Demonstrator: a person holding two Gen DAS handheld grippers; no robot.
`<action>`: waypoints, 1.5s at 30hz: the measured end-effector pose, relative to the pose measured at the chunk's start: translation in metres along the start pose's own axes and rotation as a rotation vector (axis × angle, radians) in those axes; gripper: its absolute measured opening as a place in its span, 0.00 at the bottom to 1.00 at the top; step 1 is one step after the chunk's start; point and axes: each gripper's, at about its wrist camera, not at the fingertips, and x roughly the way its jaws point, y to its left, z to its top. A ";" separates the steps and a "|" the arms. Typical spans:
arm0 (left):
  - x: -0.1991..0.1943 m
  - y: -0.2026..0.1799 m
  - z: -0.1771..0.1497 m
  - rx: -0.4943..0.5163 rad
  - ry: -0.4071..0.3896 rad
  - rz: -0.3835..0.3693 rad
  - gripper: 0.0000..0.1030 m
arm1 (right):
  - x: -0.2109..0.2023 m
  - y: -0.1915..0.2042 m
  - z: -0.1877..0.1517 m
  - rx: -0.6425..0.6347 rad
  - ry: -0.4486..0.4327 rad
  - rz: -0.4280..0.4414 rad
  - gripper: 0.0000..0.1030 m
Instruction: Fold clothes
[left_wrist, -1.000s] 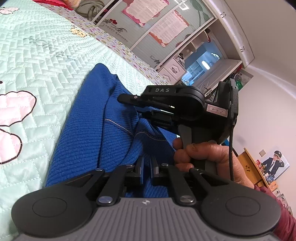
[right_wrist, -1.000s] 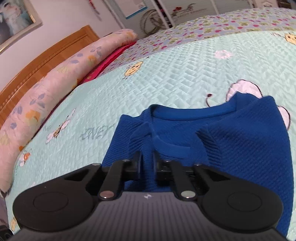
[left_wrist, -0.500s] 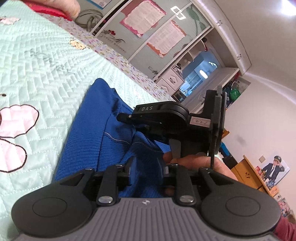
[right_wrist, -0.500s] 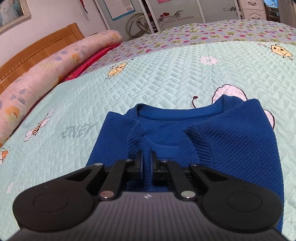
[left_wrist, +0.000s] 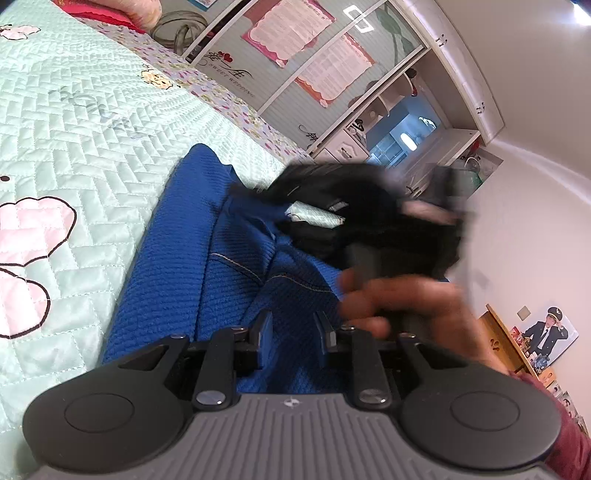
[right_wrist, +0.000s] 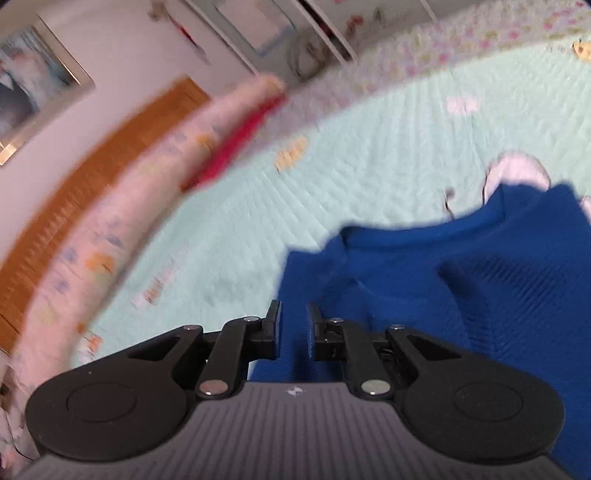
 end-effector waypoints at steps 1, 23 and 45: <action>0.000 0.000 0.000 0.001 0.000 0.001 0.25 | 0.007 -0.005 -0.001 0.005 0.006 -0.032 0.00; 0.002 0.000 -0.001 0.011 0.003 0.007 0.25 | -0.073 -0.039 0.003 0.239 -0.287 0.059 0.05; 0.004 0.000 -0.001 0.024 0.007 0.010 0.25 | -0.059 -0.079 -0.003 0.281 -0.244 0.053 0.06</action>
